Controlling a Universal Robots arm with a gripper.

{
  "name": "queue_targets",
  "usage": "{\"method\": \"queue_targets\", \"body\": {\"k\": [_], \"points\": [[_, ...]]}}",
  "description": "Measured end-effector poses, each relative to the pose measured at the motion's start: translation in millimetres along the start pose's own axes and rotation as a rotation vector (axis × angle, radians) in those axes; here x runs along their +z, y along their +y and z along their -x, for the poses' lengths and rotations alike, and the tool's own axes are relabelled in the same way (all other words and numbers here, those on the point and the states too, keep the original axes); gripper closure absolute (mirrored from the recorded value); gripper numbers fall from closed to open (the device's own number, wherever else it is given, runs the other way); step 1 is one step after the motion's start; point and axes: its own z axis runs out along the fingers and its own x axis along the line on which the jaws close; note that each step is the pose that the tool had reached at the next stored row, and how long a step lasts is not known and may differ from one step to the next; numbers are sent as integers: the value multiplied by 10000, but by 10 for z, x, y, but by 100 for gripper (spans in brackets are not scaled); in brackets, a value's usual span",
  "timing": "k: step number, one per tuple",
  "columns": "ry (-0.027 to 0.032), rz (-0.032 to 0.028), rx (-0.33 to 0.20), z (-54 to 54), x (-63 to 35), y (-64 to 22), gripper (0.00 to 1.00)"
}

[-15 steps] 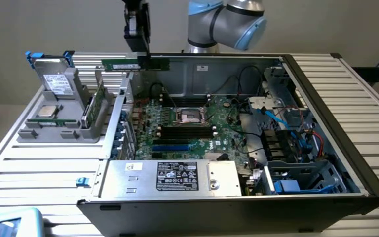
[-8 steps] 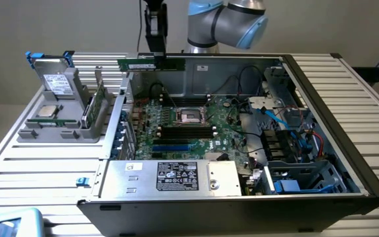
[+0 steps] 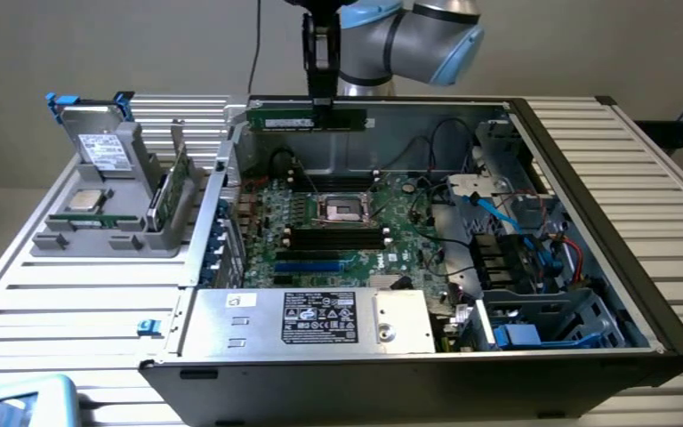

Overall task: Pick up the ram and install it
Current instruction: 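Pick up the ram and move it above insertion slot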

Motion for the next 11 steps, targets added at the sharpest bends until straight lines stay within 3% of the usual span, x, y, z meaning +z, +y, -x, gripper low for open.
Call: {"method": "queue_targets", "body": {"k": [5,11], "points": [[0,5,1,-2,93,-199,86],[2,6,2,0,202,-226,86]]}}
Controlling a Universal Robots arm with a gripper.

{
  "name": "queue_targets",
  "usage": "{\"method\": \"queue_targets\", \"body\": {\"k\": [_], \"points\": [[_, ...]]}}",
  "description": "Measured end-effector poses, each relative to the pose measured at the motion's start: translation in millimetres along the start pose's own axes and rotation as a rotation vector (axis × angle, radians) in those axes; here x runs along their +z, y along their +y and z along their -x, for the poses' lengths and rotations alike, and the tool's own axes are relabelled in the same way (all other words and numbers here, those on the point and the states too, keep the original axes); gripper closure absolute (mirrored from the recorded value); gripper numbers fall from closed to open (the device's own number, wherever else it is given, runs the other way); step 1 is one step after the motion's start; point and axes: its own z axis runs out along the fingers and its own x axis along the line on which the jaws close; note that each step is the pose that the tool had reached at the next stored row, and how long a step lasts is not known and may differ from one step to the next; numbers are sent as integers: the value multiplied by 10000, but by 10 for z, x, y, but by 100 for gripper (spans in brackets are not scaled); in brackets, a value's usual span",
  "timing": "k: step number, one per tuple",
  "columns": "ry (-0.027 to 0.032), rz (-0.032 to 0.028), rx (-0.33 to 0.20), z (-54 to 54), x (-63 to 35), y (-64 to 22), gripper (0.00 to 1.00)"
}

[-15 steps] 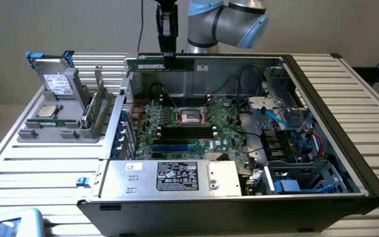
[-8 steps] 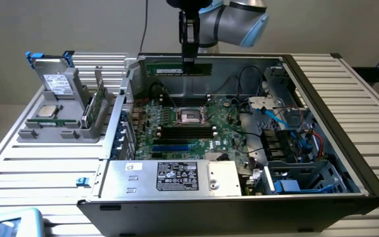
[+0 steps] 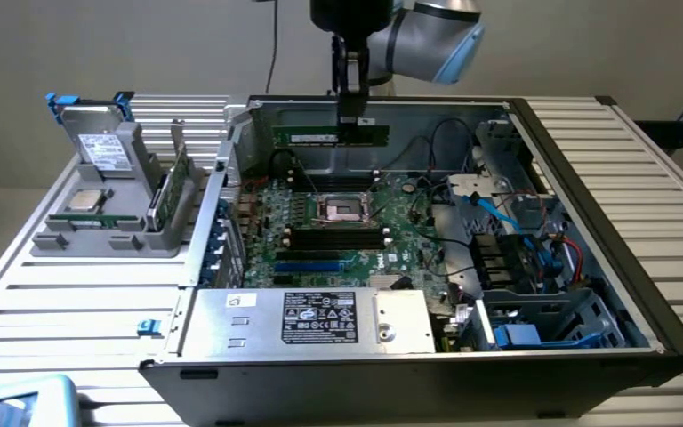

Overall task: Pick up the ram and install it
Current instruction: 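Pick up the ram and move it above insertion slot, then insert the ram into the slot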

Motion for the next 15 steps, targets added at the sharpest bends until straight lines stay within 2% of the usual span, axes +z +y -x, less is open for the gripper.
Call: {"method": "queue_targets", "body": {"k": [3,15], "points": [[-2,1,4,2,35,-18,86],[-2,9,5,2,35,-19,86]]}}
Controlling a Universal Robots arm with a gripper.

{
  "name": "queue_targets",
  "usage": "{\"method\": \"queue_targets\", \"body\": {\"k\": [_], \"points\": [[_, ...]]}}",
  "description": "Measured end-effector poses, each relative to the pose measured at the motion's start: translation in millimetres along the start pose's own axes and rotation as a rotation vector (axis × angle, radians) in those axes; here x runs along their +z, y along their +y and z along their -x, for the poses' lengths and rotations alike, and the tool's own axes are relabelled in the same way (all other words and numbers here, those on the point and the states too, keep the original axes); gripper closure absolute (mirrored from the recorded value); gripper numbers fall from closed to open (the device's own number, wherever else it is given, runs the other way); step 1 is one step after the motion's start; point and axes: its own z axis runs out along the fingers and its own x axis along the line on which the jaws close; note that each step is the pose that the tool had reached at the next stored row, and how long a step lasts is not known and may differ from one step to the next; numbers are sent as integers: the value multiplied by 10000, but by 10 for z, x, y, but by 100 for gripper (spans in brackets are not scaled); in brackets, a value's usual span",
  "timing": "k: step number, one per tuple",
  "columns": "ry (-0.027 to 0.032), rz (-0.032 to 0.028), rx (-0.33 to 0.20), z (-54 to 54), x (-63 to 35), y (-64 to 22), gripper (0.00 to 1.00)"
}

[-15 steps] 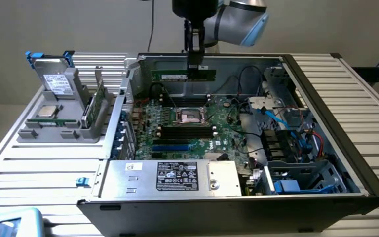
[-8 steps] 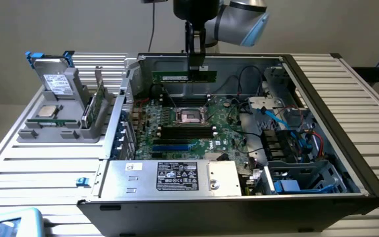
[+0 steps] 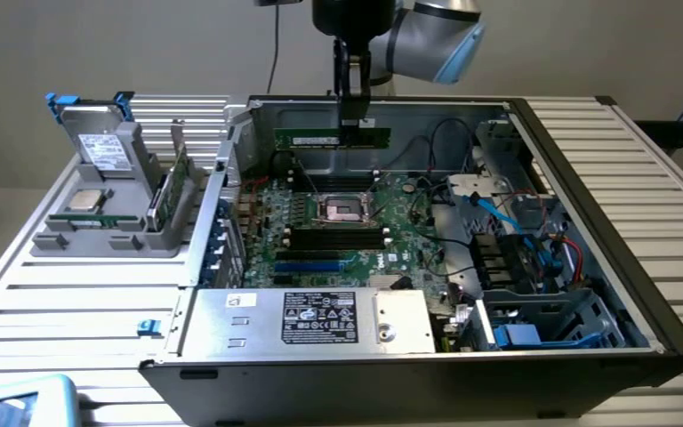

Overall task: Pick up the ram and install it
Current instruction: 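Insert the ram into the slot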

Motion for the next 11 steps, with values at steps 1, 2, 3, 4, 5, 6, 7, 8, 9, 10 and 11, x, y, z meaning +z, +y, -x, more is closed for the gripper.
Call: {"method": "queue_targets", "body": {"k": [1,2,3,4,5,6,7,8,9,10,11], "points": [[0,0,0,0,0,0,86],[0,0,0,0,0,0,86],[4,1,1,0,0,0,86],[25,0,0,1,0,0,86],[59,0,-1,2,1,0,86],[112,0,-1,4,2,0,86],[170,0,-1,7,4,0,86],[256,3,-3,9,9,-1,86],[314,3,-4,13,16,-1,86],[334,3,-5,15,30,-3,86],[338,2,-6,16,49,-6,86]]}}
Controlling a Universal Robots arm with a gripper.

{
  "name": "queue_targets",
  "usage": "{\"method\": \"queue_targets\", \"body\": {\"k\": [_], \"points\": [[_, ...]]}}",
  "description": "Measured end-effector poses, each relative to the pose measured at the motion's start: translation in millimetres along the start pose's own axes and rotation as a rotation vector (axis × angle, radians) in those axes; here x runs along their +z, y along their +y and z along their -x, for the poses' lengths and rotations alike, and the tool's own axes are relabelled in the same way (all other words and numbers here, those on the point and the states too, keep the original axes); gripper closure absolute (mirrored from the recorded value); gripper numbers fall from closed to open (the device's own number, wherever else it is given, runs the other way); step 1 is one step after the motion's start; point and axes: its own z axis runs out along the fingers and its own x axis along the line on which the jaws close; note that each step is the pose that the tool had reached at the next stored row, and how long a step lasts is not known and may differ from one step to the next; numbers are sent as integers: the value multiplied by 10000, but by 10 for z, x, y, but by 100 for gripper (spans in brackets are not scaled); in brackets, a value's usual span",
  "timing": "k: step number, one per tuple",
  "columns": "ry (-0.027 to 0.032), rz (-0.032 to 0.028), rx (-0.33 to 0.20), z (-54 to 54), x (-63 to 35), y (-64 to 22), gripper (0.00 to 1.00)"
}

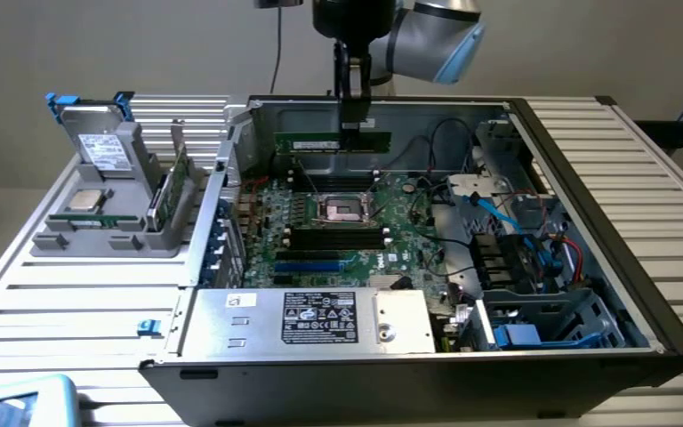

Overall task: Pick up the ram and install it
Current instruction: 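Insert the ram into the slot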

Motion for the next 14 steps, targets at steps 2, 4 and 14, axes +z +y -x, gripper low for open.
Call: {"method": "queue_targets", "body": {"k": [2,4,14], "points": [[5,2,1,2,36,-16,86],[5,14,0,2,72,-31,86],[4,67,0,9,153,-44,86]]}}
